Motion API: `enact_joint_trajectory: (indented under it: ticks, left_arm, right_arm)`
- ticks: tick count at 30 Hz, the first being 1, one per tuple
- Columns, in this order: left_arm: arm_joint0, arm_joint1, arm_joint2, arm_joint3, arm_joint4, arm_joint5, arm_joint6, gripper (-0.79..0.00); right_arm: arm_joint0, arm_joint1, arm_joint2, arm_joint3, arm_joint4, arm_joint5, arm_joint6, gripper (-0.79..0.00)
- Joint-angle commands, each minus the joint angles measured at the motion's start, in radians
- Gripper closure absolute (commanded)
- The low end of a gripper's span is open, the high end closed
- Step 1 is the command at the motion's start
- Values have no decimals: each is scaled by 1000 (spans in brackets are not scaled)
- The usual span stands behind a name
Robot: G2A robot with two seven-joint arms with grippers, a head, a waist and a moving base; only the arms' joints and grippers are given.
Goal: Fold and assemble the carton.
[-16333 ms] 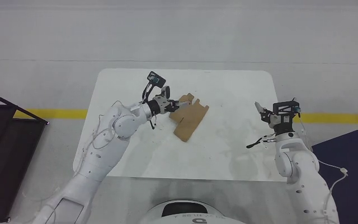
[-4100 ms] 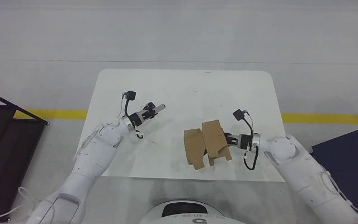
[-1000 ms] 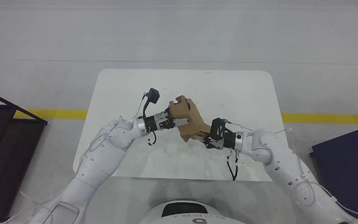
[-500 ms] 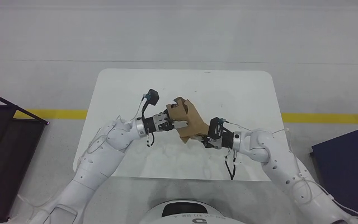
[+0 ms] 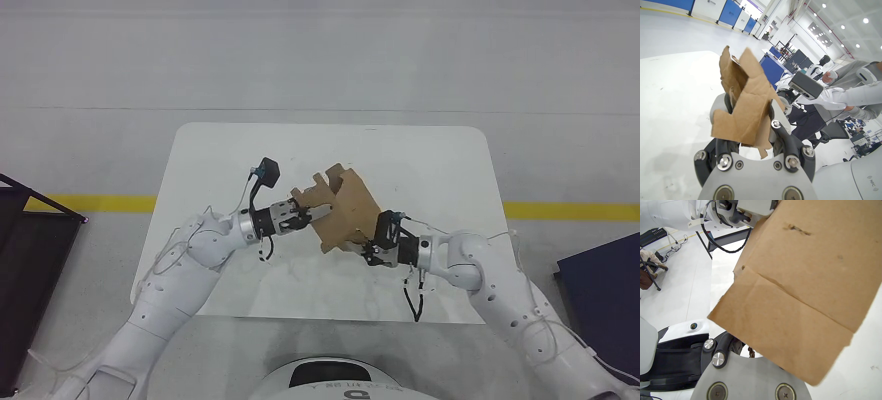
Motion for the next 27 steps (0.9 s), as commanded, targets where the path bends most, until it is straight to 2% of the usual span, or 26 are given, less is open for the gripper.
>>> enact_joint_trajectory:
  ticks: [1, 3, 7, 13, 18, 27]
  left_arm:
    - [0, 0, 0, 0, 2, -1, 3, 0]
    - [-1, 1, -2, -1, 9, -2, 8, 0]
    - [0, 2, -3, -3, 13, -5, 18, 0]
    - [-3, 3, -3, -2, 19, -6, 27, 0]
    - [-5, 3, -2, 0, 25, -6, 35, 0]
    - [-10, 4, -1, 3, 36, -5, 39, 0]
  right_arm:
    - [1, 0, 2, 3, 5, -6, 1, 0]
    - [1, 0, 3, 6, 15, -16, -2, 0]
    - [4, -1, 5, 19, 46, -48, -8, -108]
    - [20, -3, 9, 73, 153, -141, -25, -166]
    - [35, -2, 1, 108, 245, -166, -18, -169]
    - [44, 7, 11, 113, 275, -166, -3, -197]
